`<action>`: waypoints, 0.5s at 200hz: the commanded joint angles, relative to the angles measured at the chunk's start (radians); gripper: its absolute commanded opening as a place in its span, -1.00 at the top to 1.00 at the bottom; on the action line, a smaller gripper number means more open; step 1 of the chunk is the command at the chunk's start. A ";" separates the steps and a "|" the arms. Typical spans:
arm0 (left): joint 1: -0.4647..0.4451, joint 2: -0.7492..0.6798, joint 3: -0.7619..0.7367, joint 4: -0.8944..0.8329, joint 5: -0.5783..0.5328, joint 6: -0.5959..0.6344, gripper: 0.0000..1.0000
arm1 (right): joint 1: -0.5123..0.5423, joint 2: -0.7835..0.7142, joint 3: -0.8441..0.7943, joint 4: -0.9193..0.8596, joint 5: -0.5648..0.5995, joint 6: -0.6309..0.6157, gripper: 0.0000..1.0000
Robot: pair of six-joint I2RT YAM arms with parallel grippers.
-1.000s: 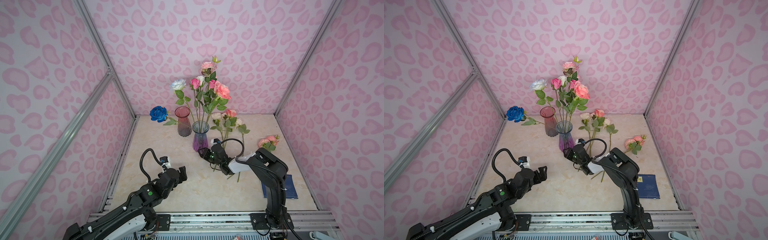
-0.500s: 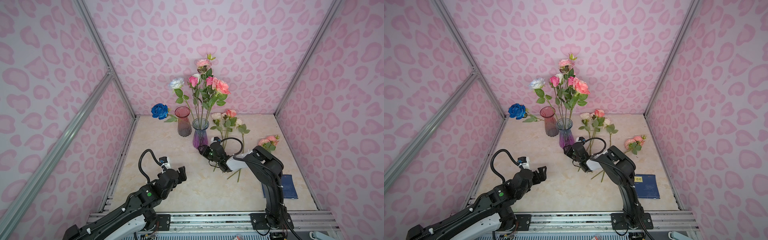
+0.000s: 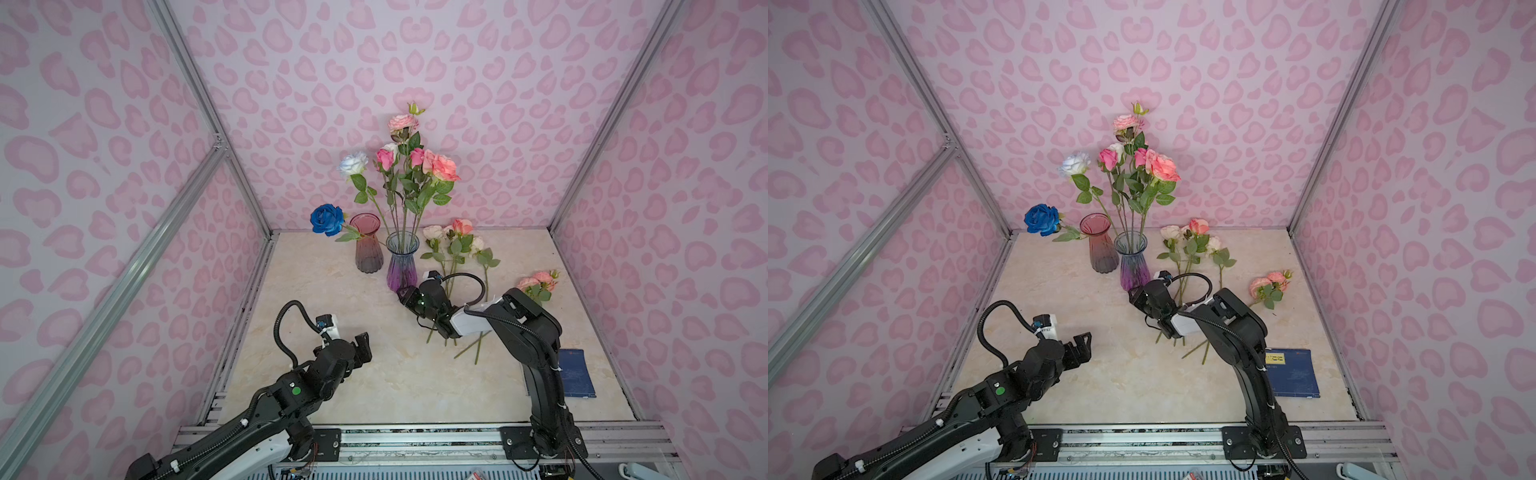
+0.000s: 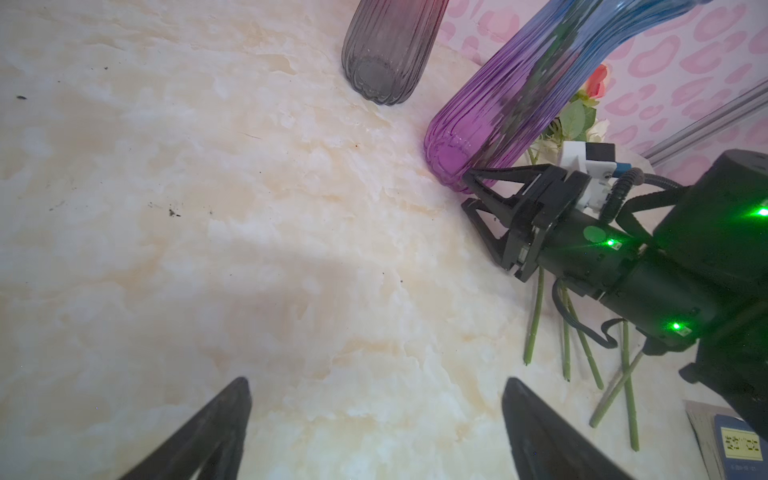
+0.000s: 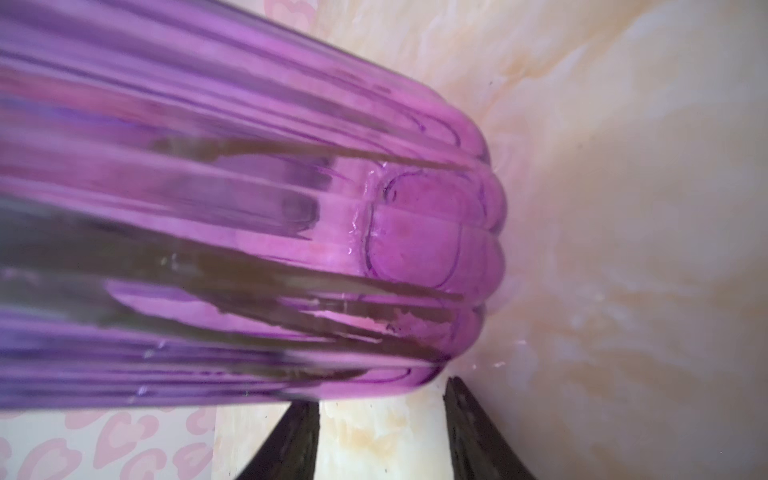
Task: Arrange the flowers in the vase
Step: 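Open the right gripper and draw it back while the left arm rises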
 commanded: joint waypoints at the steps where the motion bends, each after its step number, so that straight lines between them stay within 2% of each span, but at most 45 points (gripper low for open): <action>1: 0.003 -0.004 0.004 0.004 -0.019 0.004 -0.90 | -0.009 0.017 0.013 -0.009 0.035 0.007 0.00; 100: 0.005 0.006 0.007 0.003 -0.018 0.005 -0.90 | -0.028 0.067 0.098 -0.060 0.044 -0.011 0.02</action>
